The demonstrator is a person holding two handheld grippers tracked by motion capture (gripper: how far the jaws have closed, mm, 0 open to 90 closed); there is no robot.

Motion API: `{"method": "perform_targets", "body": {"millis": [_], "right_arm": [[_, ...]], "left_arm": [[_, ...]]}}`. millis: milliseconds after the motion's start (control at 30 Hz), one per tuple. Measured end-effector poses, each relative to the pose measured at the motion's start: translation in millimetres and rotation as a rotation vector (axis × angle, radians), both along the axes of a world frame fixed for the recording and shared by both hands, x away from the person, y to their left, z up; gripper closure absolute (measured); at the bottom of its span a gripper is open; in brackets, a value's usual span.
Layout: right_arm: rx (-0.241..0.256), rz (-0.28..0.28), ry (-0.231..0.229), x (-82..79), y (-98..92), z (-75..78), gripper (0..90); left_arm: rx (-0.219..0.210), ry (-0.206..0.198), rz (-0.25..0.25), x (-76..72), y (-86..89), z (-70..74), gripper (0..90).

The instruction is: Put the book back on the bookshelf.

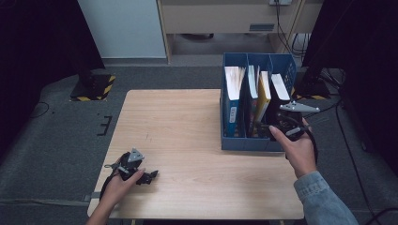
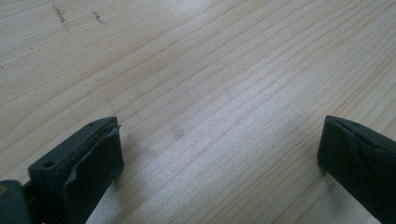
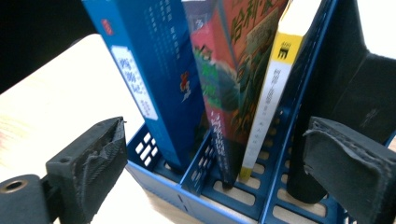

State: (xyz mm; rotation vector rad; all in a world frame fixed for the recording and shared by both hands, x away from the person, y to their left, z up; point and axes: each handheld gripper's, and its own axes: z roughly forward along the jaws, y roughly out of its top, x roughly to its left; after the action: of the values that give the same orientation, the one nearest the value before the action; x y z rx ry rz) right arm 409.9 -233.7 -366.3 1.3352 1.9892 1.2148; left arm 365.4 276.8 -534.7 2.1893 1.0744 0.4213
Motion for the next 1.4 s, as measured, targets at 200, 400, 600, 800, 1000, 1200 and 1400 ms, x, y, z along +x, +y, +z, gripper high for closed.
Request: {"method": "perform_targets", "body": {"millis": [200, 400, 600, 800, 1000, 1200, 1400], "right_arm": [[-0.003, -0.003, 0.003, -10.6, -0.3, -11.5, 5.9], [-0.002, 0.005, 0.017, -19.0, 0.9, -21.0, 6.7], [-0.01, 0.015, 0.013, -29.7, 3.7, -35.4, 7.4], [-0.014, 0.032, 0.041, -39.3, 9.3, -54.2, 7.3], [-0.021, 0.055, 0.053, -49.6, 17.6, -62.5, 7.3], [-0.026, 0.077, 0.072, -57.6, 26.2, -71.5, 7.2], [-0.054, 0.114, 0.105, -64.1, 42.6, -84.9, 7.1]], "left_arm": [[-0.003, -0.003, 0.003, -0.4, -0.2, -0.4, 0.0], [-0.003, -0.004, 0.003, -0.4, -0.2, -0.5, 0.0], [-0.006, -0.007, 0.004, -0.5, -0.3, -0.8, 0.0], [-0.007, -0.009, 0.008, -0.8, -0.5, -1.0, 0.0], [-0.008, -0.01, 0.008, -0.8, -0.6, -1.1, 0.0], [-0.008, -0.011, 0.007, -0.9, -0.4, -1.1, 0.0], [-0.007, -0.01, 0.006, -1.0, -0.5, -1.0, 0.0]]}}
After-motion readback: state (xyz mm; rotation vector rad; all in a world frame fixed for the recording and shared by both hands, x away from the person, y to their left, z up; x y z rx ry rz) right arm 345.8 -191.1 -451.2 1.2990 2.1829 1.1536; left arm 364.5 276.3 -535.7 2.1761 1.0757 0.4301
